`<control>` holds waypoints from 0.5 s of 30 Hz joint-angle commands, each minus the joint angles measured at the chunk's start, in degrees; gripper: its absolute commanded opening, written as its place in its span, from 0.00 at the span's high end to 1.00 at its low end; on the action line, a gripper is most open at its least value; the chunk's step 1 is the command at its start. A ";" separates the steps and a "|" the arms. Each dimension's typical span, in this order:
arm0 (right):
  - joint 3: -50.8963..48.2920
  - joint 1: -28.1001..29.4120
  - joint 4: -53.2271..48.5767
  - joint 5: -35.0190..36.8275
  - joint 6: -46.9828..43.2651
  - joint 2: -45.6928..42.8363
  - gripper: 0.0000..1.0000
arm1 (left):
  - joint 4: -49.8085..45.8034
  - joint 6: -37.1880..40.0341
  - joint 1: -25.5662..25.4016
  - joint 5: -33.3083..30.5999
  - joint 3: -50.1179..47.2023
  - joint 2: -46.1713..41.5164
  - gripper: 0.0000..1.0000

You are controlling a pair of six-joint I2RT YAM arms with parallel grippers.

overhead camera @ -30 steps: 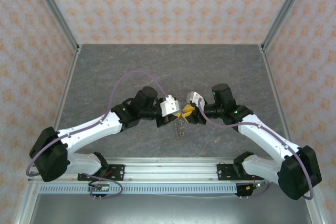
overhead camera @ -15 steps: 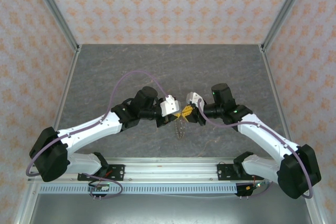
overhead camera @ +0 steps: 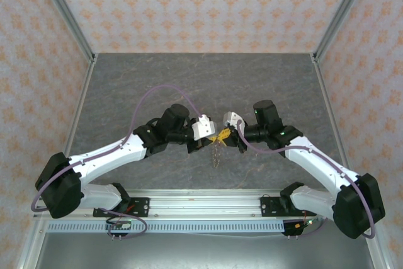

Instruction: Put the keys on the keyring

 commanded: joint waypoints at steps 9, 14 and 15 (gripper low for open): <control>6.19 0.56 -6.33 -2.10 -5.03 0.87 1.00 | -13.12 8.68 -2.33 -3.39 8.33 4.63 0.91; 7.31 0.73 -6.02 -2.32 -4.78 0.79 1.00 | -17.20 11.01 -2.65 -4.54 10.62 6.51 0.91; 7.41 0.74 -5.84 -2.36 -4.61 0.68 1.00 | -17.66 11.24 -2.69 -4.76 10.92 6.81 0.91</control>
